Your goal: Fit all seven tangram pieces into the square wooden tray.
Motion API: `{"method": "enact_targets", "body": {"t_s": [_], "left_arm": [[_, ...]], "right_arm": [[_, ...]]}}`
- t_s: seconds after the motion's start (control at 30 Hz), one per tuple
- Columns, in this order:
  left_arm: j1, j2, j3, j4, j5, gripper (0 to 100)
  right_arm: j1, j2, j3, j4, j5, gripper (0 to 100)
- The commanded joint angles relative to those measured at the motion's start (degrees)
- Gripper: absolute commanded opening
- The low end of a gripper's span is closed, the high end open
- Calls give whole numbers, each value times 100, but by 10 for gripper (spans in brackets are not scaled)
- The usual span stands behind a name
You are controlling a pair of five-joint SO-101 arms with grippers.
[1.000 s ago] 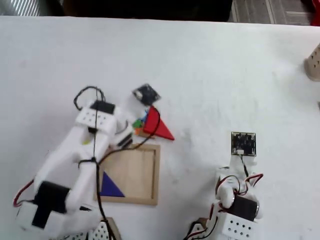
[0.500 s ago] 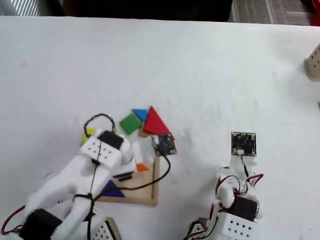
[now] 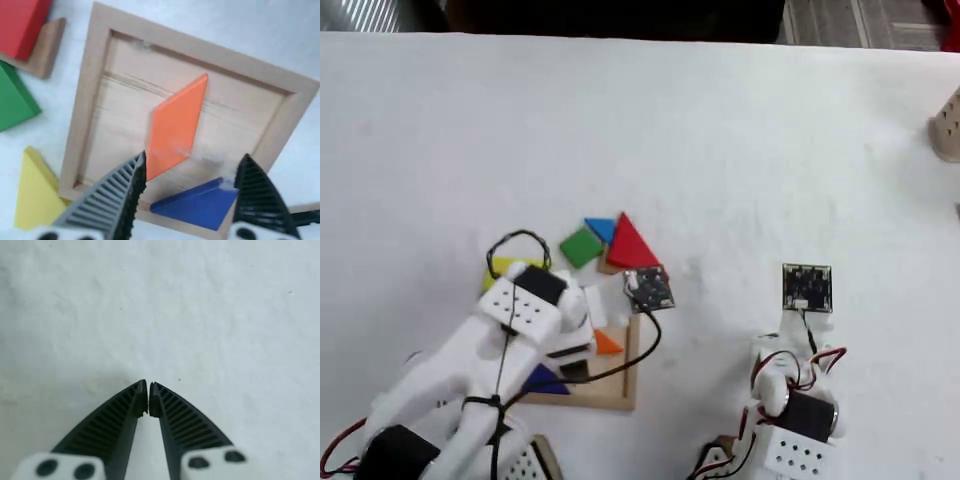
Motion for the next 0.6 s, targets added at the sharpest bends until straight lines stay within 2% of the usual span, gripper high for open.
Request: {"method": "enact_targets", "body": {"t_s": [0.0, 0.07, 0.2, 0.37, 0.47, 0.57], "left_arm": [[48, -251, -44, 62, 132, 173], [48, -444, -114, 62, 501, 133], [-374, -963, -246, -44, 2101, 138], [-927, -1385, 158, -765, 3824, 135], [-980, -1429, 475, -1213, 4193, 135], [-1367, -1446, 484, -1240, 4229, 135]], "right_arm": [[31, -22, -26, -84, 62, 18], [31, -22, -26, -84, 62, 18], [31, -22, -26, -84, 62, 18], [31, -22, -26, -84, 62, 18], [31, -22, -26, -84, 62, 18], [31, -31, -105, -119, 44, 18]]}}
